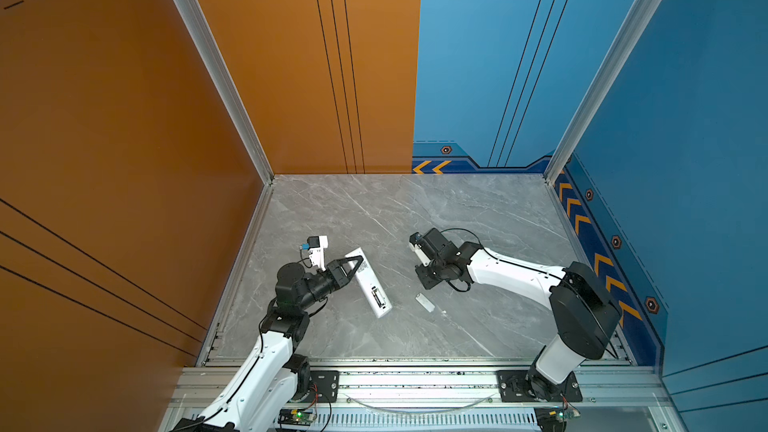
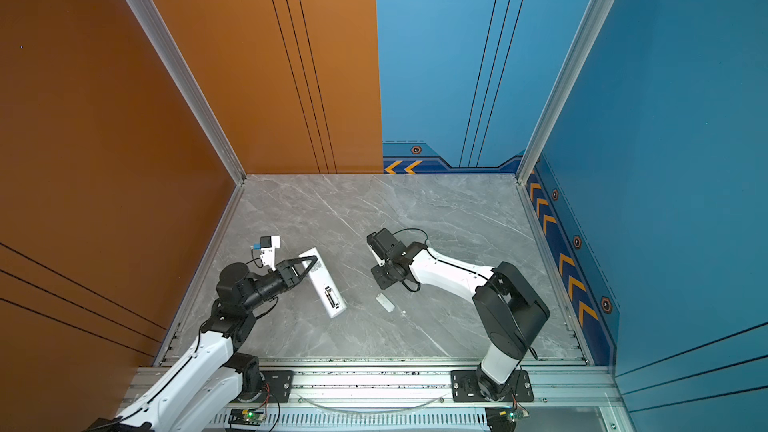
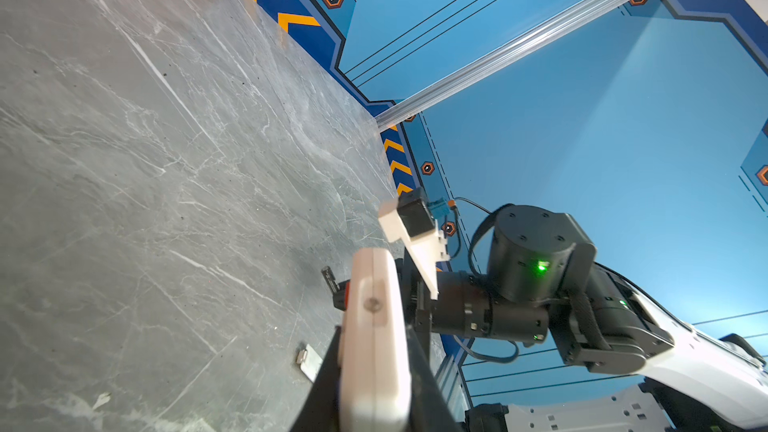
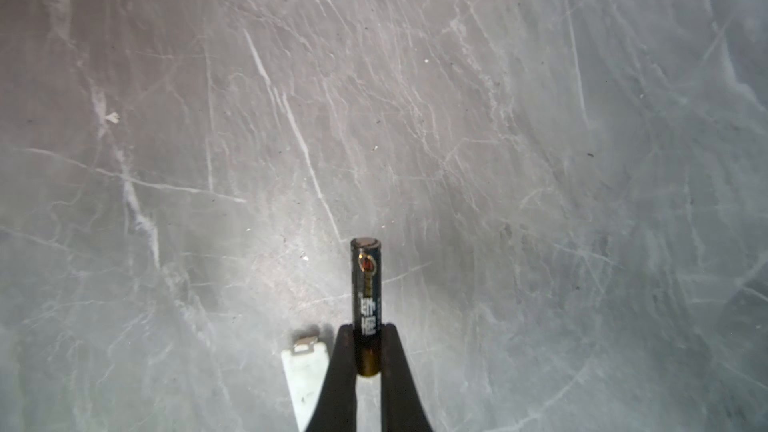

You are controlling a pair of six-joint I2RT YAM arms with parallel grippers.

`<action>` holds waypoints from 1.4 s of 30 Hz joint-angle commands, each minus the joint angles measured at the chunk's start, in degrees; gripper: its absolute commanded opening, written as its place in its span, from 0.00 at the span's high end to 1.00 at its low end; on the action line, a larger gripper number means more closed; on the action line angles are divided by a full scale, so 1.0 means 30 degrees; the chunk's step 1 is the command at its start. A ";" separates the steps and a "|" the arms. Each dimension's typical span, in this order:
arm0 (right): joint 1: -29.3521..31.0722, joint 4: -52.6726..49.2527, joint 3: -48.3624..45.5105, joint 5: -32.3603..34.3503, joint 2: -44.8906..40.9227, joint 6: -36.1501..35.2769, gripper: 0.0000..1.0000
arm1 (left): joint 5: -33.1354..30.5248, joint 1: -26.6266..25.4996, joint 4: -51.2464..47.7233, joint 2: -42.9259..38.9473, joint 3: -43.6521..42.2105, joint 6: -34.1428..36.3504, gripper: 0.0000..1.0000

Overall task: Load the batteries into the remote control
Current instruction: 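Carry the battery with the right gripper toward the remote held by the left gripper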

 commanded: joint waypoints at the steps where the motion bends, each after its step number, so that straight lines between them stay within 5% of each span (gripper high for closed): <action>1: 0.0655 -0.1348 0.0023 0.0259 -0.1339 0.0220 1.00 | -0.0166 0.0343 0.0378 -0.0154 -0.0124 0.0030 1.00; 15: 0.3082 -0.3285 0.1055 -0.0008 -0.4722 0.1150 1.00 | -0.0040 0.1043 0.0349 0.0007 -0.0424 0.0174 1.00; 42: 0.5767 -0.1912 0.2856 -0.1154 -0.2976 0.1984 1.00 | -0.0252 0.1542 0.0174 -0.0373 -0.0880 0.0060 1.00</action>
